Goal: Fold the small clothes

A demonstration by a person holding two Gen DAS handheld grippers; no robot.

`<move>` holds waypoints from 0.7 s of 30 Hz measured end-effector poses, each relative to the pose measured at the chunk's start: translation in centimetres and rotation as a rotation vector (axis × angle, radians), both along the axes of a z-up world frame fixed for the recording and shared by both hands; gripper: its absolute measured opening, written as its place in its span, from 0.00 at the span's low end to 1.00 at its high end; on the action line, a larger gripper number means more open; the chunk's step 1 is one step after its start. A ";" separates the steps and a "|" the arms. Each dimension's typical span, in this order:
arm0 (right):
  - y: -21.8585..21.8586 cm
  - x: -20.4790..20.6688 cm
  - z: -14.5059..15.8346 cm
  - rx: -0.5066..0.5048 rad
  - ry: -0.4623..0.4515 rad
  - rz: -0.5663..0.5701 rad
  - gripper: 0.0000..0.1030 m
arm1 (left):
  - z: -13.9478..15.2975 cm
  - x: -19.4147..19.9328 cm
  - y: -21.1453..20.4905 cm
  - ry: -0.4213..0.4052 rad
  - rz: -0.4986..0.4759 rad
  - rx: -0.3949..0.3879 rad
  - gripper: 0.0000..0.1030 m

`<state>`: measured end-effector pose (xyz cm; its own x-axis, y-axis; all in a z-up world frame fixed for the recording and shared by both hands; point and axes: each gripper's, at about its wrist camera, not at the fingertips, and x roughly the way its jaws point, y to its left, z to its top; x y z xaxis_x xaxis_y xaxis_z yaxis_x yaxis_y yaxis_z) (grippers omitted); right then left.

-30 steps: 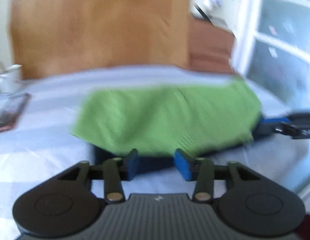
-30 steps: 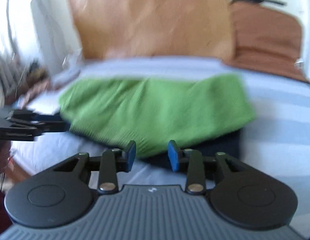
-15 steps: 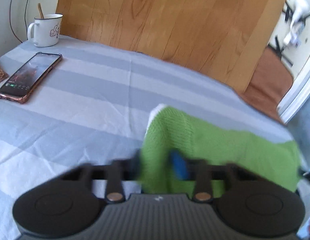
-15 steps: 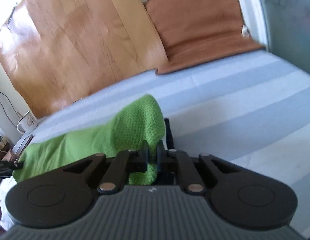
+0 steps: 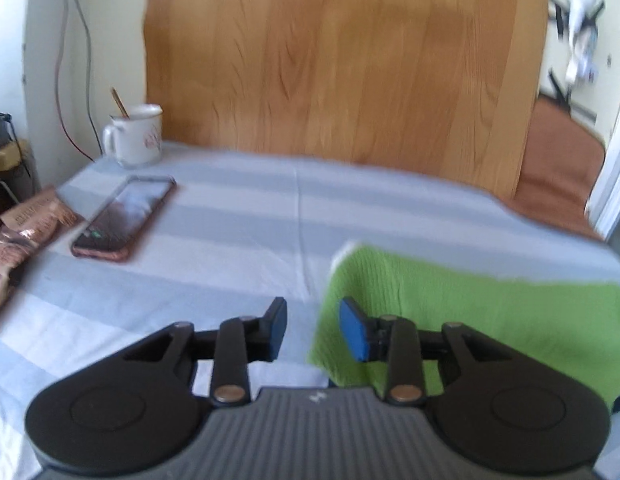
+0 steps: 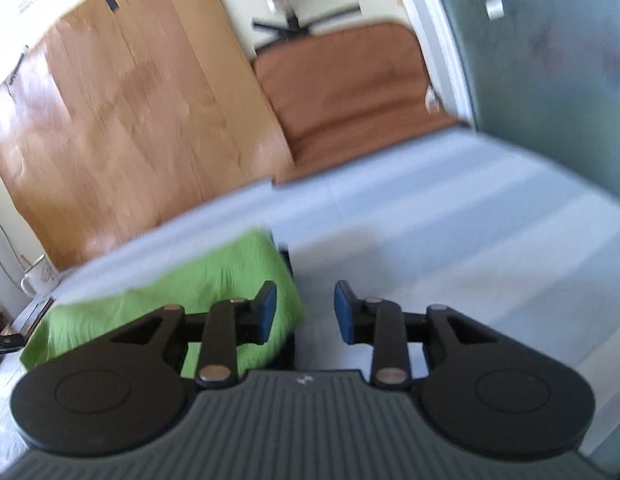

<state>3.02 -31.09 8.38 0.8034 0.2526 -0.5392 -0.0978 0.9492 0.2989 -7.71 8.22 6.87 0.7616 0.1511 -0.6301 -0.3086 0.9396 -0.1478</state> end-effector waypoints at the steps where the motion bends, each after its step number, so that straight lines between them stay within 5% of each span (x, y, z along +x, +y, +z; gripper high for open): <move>1: 0.4 0.2 0.6 -0.005 -0.016 0.016 0.34 | 0.5 0.1 0.0 -0.011 -0.006 -0.010 0.28; 5: 5.4 1.8 0.7 0.011 -0.023 0.189 0.33 | 1.5 2.6 -2.6 -0.030 -0.108 -0.007 0.28; 10: 13.6 3.3 -1.7 -0.054 0.021 0.428 0.30 | -1.2 7.2 -6.7 0.037 -0.243 0.024 0.30; 13: 13.4 6.3 -3.2 -0.155 0.040 0.317 0.26 | -3.7 8.8 -7.3 0.071 -0.216 0.142 0.31; 14: 11.8 7.2 -3.8 -0.178 0.035 0.233 0.09 | -4.0 8.9 -6.9 0.057 -0.217 0.129 0.31; 15: 10.2 7.7 -4.3 -0.156 0.037 0.188 0.00 | -4.1 8.9 -6.6 0.054 -0.218 0.114 0.32; 18: 5.3 8.3 -5.1 0.116 0.088 0.171 0.00 | -4.2 8.8 -7.1 0.049 -0.210 0.150 0.34; 21: 5.8 7.2 -5.1 0.103 0.053 0.171 0.00 | -4.8 8.6 -8.5 0.026 -0.186 0.250 0.38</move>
<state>10.25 -25.28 3.28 0.7155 0.4386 -0.5438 -0.2362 0.8844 0.4025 0.88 -0.31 2.06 0.7752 0.1630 -0.6104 -0.1283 0.9866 0.1005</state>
